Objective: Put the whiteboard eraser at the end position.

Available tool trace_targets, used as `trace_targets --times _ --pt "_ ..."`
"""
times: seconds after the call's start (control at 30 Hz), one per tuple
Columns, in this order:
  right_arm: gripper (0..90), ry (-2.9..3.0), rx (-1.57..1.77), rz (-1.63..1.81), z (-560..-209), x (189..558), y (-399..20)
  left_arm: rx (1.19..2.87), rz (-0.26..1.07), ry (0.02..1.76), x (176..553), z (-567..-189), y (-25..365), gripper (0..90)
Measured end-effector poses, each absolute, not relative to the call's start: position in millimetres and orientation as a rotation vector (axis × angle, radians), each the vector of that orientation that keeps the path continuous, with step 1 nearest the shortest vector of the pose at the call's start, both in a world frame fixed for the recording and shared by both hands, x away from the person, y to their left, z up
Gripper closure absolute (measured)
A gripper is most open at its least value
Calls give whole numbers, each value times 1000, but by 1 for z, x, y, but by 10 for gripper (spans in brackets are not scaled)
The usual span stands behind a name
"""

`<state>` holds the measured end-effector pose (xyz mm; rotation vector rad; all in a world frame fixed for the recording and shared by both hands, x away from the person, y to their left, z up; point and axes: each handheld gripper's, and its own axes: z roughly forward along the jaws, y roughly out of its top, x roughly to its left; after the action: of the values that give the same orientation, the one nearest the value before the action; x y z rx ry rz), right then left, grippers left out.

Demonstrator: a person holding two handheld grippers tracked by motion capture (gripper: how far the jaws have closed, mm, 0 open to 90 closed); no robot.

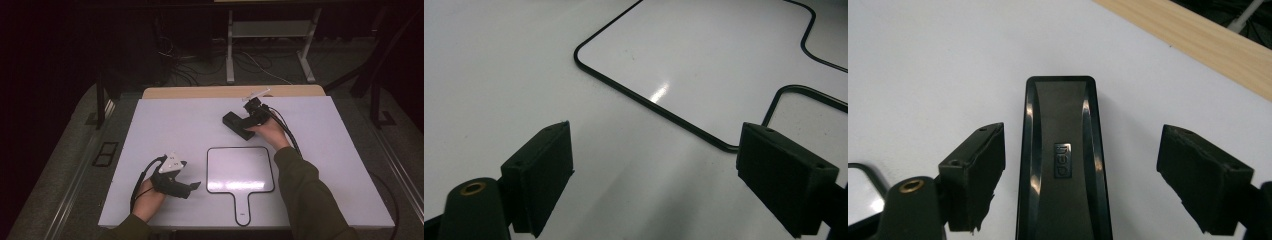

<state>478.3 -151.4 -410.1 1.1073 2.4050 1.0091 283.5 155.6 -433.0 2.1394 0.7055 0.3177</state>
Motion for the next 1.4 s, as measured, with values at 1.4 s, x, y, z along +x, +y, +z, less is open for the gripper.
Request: trace_targets --times 1.4 --pt "177 2281 1073 1233 -401 381 -223 2114 265 724 285 -436 156 140"
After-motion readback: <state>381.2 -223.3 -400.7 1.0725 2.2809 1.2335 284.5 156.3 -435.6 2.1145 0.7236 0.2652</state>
